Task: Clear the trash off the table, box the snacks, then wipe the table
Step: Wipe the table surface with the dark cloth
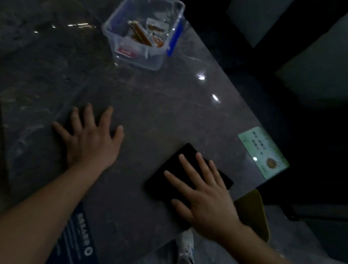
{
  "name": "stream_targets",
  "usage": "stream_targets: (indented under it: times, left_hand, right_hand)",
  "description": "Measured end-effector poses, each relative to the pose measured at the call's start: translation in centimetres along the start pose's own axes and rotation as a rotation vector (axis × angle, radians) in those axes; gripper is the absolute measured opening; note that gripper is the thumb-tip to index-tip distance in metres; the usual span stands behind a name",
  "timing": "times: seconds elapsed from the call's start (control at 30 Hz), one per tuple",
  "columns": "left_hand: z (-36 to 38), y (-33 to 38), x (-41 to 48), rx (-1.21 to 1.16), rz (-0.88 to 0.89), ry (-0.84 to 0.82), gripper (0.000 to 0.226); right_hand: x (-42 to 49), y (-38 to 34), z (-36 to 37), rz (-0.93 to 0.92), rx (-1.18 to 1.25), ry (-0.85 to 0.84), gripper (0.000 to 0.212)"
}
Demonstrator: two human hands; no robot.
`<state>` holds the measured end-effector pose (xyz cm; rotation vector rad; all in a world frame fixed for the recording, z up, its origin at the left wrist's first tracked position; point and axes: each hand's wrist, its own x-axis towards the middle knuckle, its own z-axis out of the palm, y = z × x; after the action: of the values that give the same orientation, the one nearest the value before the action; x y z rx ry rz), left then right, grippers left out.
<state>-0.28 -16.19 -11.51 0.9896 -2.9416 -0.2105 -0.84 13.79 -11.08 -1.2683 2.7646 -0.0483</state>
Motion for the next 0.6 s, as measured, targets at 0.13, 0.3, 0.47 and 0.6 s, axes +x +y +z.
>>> stream_targets:
  times: [0.13, 0.3, 0.47, 0.6]
  left_hand:
    - [0.0, 0.0, 0.0, -0.016, 0.053, 0.028, 0.057]
    - [-0.5, 0.6, -0.5, 0.014, 0.229, 0.077, 0.047]
    - [-0.6, 2.5, 1.6, 0.054, 0.258, 0.027, 0.049]
    - [0.5, 6.2, 3.6, -0.028, 0.146, -0.033, 0.059]
  right_hand:
    - [-0.3, 8.8, -1.8, 0.417, -0.040, -0.044, 0.062]
    - [6.1, 9.4, -2.6, 0.838, 0.107, -0.075, 0.069]
    - [2.8, 3.4, -1.0, 0.074, 0.017, -0.080, 0.068]
    - [7.0, 10.4, -1.9, 0.254, -0.031, -0.058, 0.066]
